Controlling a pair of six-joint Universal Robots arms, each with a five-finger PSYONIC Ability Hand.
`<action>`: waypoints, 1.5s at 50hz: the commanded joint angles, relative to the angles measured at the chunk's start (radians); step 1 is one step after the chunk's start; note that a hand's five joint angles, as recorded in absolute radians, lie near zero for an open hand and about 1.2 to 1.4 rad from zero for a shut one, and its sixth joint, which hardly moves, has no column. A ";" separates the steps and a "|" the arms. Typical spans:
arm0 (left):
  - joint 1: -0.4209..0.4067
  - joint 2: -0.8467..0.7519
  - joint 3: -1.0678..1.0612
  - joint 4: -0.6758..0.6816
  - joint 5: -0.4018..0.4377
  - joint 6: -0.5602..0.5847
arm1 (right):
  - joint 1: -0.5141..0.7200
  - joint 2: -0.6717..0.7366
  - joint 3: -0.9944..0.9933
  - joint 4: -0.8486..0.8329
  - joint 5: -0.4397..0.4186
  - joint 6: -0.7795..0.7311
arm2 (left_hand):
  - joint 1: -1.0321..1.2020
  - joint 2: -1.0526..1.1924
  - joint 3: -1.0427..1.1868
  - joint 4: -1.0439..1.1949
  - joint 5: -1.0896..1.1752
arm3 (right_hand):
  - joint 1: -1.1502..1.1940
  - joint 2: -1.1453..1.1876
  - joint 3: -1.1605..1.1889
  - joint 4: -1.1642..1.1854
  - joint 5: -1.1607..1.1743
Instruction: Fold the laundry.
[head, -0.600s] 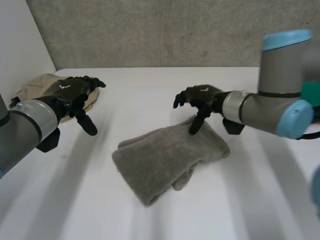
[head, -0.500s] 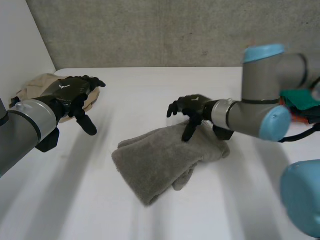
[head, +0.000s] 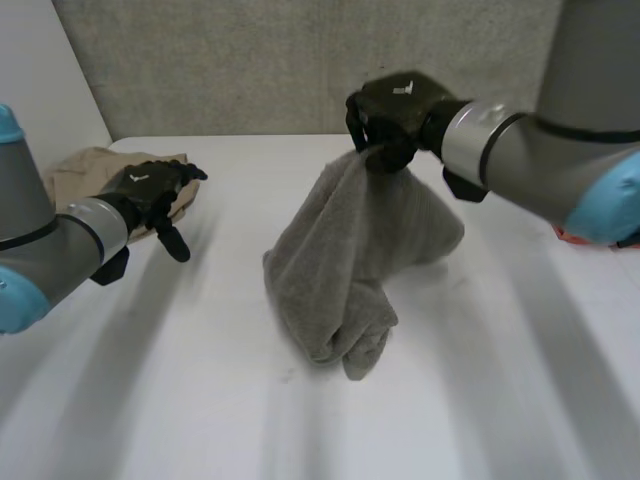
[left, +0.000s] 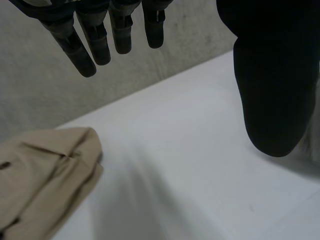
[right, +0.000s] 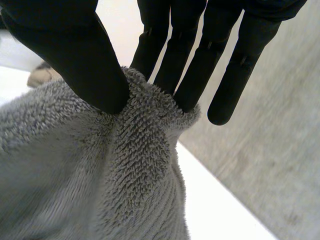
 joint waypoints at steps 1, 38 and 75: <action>0.010 -0.199 0.129 -0.023 0.144 0.001 | -0.009 -0.216 0.190 -0.068 -0.046 -0.017 | -0.026 -0.032 -0.033 -0.024 -0.051 | 0.299 0.230 0.223 0.207 0.260; -0.247 -0.343 0.637 -0.224 0.147 -0.564 | -0.122 -0.310 0.096 -0.168 0.082 0.049 | 1.196 1.190 1.189 1.197 1.171 | 0.299 0.230 0.223 0.207 0.260; -0.200 -0.358 0.425 -0.093 -0.005 -0.309 | -0.188 -0.550 0.607 -0.722 -0.159 0.295 | 0.007 0.001 0.000 0.009 -0.017 | 0.299 0.230 0.223 0.207 0.260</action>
